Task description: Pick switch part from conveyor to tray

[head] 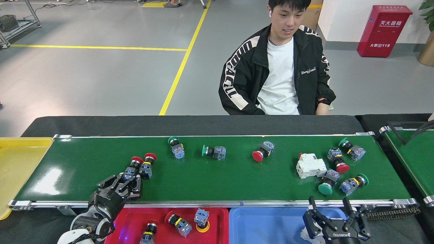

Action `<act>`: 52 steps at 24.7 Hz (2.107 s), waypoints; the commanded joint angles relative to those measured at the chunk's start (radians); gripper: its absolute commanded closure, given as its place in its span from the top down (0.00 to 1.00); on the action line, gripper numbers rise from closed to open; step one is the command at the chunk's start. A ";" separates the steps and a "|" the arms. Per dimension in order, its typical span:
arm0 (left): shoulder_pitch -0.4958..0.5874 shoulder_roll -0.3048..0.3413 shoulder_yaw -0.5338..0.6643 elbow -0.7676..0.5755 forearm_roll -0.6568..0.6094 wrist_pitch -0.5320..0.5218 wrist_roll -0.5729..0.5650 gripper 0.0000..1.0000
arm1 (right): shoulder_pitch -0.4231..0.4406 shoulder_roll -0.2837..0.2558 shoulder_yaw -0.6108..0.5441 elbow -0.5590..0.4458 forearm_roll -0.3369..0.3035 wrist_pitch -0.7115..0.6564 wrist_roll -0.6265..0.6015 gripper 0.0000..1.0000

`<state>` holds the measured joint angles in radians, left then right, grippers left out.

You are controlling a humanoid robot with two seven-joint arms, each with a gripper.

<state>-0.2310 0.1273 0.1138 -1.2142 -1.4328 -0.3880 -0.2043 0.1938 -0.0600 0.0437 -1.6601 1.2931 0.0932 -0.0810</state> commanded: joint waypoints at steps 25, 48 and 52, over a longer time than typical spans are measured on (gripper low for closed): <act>0.487 0.041 0.066 -0.485 0.144 -0.397 0.013 1.00 | -0.289 0.012 0.035 0.263 -0.026 -0.153 0.179 0.02; 0.068 0.025 0.248 -0.070 0.000 -0.022 0.014 0.99 | -0.033 0.135 0.335 -0.029 0.045 -0.477 0.178 0.96; -0.008 0.051 0.216 0.036 -0.038 0.035 0.063 0.99 | -0.103 0.144 0.311 -0.017 0.041 -0.438 0.175 0.96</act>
<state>-0.2143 0.1635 0.3373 -1.1866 -1.4638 -0.3781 -0.1697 0.1091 0.0753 0.3645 -1.6665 1.3375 -0.3704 0.1037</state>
